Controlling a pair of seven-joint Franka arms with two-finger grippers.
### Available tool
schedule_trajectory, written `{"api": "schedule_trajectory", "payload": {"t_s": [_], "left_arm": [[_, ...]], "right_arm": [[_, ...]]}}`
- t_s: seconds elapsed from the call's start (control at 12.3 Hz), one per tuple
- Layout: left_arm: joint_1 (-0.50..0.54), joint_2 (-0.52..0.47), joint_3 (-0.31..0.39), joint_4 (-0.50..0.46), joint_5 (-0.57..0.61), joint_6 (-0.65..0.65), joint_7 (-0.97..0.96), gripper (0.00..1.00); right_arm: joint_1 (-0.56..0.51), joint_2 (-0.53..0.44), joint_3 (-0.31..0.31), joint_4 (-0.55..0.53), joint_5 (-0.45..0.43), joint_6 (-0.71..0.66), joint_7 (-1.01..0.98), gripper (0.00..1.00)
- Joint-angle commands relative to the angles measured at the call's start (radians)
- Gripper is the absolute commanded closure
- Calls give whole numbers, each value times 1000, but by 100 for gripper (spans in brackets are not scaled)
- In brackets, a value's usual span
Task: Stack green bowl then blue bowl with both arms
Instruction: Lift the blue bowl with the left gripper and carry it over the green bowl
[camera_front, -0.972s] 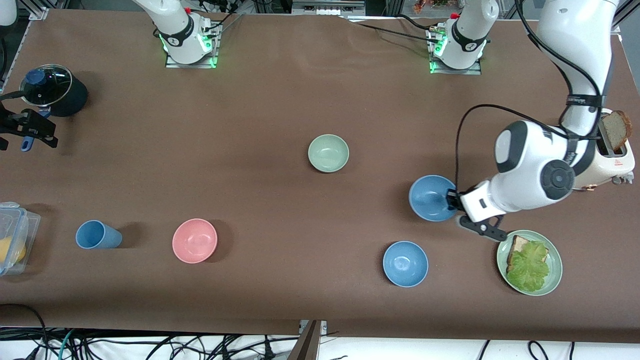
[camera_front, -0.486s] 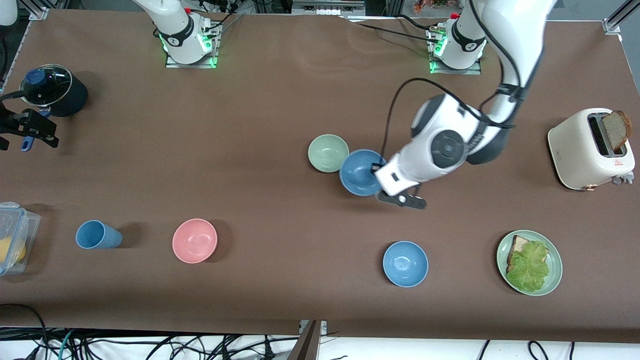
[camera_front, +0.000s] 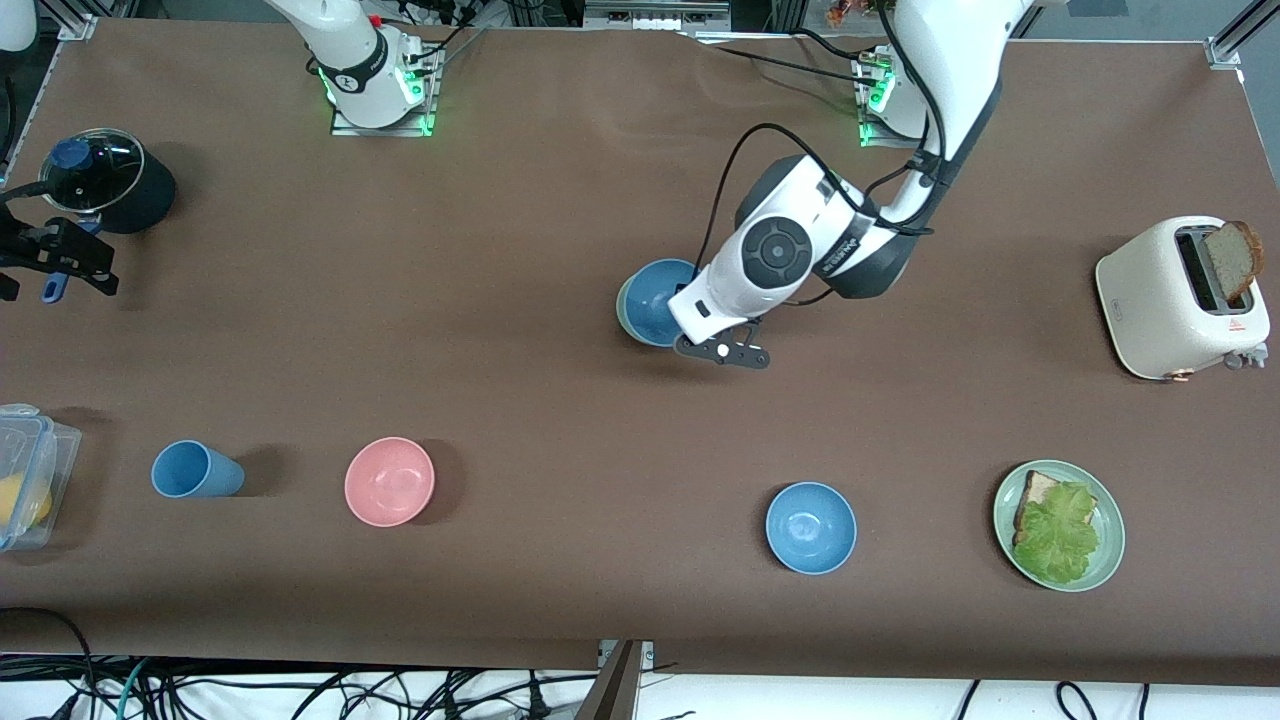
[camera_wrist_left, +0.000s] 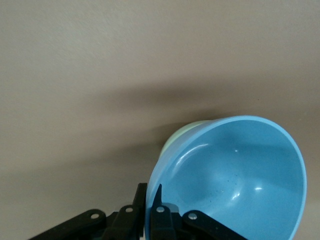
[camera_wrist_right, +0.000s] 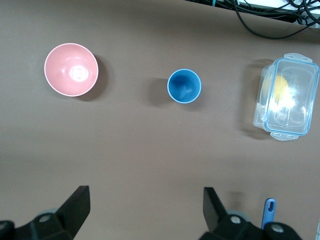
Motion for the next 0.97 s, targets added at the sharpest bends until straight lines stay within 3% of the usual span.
{"api": "schedule_trajectory", "payload": {"t_s": [0.0,0.81,0.89], "left_arm": [[-19,-7,11,-54,-5,58,-32,100],[-56,46,17,-66,29,155,-61,100],[-55,43,17,-66,29,155,-66,49]], "right_arm": [[-4,12,4,32,-4,-25,-3,0],[-6,12,4,32,-4,-25,-3,0],[-4,12,4,32,-4,-25,-3,0]]}}
